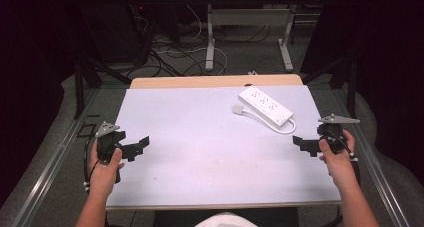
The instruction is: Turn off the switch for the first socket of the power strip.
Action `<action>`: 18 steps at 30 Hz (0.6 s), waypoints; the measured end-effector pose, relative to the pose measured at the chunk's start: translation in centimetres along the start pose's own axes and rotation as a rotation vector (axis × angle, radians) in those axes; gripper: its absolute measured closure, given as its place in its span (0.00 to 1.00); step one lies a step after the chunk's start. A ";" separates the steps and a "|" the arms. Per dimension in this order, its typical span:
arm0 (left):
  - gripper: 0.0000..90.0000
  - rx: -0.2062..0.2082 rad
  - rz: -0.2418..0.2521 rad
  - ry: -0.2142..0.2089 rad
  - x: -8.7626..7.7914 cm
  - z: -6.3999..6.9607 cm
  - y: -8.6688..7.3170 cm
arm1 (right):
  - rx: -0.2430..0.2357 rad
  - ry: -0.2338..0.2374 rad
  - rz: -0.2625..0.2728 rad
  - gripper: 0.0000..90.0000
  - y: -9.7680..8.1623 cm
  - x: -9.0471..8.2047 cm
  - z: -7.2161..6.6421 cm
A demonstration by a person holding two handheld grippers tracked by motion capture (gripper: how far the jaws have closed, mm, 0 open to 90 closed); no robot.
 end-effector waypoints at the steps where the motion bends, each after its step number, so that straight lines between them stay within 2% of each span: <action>1: 0.04 0.000 0.000 0.000 0.0 0.0 0.0 | -0.008 0.002 0.002 0.00 0.0 -0.2 0.0; 5: 0.04 0.005 0.000 0.000 -0.1 0.2 0.1 | -0.024 -0.005 0.021 0.00 0.0 -0.6 -0.2; 10: 0.01 0.012 -0.005 -0.001 -0.2 0.6 0.1 | -0.019 -0.007 0.000 0.00 0.2 -0.2 -0.5; 14: 0.00 0.036 -0.013 0.012 -0.4 0.9 0.0 | -0.020 -0.020 0.016 0.00 0.9 -0.2 -0.8; 16: 0.00 0.029 -0.002 0.006 -0.5 1.1 0.0 | -0.030 -0.010 0.017 0.00 1.3 -0.2 -1.1; 18: 0.00 0.024 -0.001 0.005 -0.7 1.1 -0.1 | -0.068 -0.021 0.011 0.00 1.7 -0.3 -1.3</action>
Point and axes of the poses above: each handheld gripper's, and its own axes: x roughly forward along the jaws, y roughly out of its top, z roughly to its right, the point moved 4 cm from there along x, roughly forward along the jaws, and after that the axes turned 10 degrees about -y, right-handed, at the moved point
